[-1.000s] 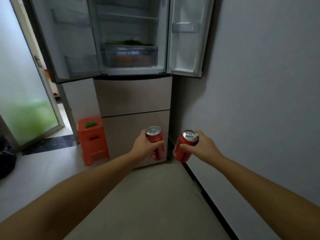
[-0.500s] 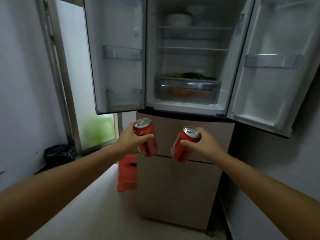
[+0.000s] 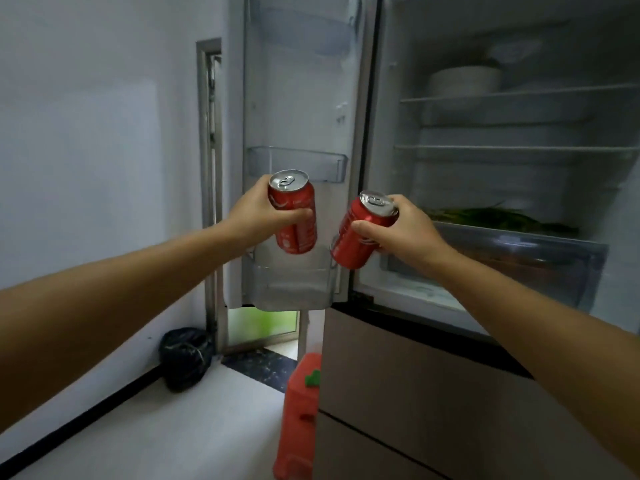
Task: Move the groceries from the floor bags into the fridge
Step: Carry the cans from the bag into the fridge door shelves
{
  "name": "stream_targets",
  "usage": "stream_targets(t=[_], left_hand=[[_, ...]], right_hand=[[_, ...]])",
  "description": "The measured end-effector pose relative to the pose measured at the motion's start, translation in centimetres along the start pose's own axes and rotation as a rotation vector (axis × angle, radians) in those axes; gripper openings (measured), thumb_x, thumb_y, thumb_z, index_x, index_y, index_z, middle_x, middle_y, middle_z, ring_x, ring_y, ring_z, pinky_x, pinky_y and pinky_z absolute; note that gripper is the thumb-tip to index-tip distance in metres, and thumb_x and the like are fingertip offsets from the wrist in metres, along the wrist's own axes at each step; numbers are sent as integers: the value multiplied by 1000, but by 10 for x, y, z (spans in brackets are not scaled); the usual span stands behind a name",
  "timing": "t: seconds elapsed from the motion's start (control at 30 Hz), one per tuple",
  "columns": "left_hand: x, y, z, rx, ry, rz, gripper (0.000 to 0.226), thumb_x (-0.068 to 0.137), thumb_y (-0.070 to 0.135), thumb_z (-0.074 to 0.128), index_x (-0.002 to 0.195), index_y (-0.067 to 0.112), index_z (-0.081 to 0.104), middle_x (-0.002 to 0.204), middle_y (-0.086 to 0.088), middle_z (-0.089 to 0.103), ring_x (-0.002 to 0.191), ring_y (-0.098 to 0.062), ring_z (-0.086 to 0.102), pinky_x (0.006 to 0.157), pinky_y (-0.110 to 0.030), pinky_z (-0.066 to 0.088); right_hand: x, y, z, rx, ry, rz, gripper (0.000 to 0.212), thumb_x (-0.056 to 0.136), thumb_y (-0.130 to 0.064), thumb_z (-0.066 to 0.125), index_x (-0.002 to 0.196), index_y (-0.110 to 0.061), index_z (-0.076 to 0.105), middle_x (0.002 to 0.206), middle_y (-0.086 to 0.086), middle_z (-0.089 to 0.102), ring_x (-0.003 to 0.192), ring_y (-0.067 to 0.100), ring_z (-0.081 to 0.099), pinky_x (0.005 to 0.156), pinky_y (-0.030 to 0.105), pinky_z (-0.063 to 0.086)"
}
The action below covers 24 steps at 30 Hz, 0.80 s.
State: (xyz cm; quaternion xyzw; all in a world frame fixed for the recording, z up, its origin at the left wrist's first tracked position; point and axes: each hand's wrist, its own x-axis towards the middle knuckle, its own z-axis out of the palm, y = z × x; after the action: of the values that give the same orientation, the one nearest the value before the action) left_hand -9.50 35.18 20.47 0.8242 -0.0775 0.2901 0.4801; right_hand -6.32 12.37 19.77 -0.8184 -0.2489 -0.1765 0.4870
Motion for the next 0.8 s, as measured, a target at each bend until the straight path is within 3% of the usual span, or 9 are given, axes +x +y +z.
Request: stream_targets(t=[0.07, 0.17, 0.37, 0.6, 0.8], left_hand=[[13, -16, 6, 54, 47, -29, 72, 70, 25, 81, 130, 17, 43, 118, 1, 58, 109, -16, 56, 94, -35, 48], [28, -44, 12, 117, 86, -116, 70, 69, 27, 83, 127, 18, 45, 119, -1, 60, 109, -19, 58, 94, -37, 50], [38, -79, 28, 280, 79, -248, 72, 69, 33, 82, 128, 14, 45, 113, 0, 58, 100, -17, 56, 88, -32, 49], [32, -100, 45, 438, -7, -358, 66, 71, 42, 78, 122, 14, 46, 108, 3, 58, 94, -16, 58, 76, -28, 48], [30, -92, 46, 442, -36, -408, 65, 76, 41, 75, 125, 15, 42, 115, -4, 58, 99, -20, 60, 81, -32, 52]], right_hand=[[31, 13, 23, 6, -28, -20, 58, 72, -35, 79, 120, -18, 51, 113, -1, 61, 103, 17, 61, 90, 41, 54], [59, 38, 58, 17, -63, -48, 58, 72, -33, 79, 121, -17, 52, 114, -2, 63, 101, 12, 59, 87, 27, 49], [88, 78, 93, -79, -191, -55, 60, 69, -44, 79, 118, -19, 57, 111, -1, 66, 92, 11, 58, 78, 23, 45], [94, 95, 99, -262, -347, -165, 48, 72, -57, 70, 110, -30, 60, 111, -3, 69, 101, 18, 63, 83, 31, 51], [96, 101, 104, -312, -414, -181, 65, 74, -67, 59, 121, -24, 48, 116, -2, 62, 106, 21, 60, 87, 42, 52]])
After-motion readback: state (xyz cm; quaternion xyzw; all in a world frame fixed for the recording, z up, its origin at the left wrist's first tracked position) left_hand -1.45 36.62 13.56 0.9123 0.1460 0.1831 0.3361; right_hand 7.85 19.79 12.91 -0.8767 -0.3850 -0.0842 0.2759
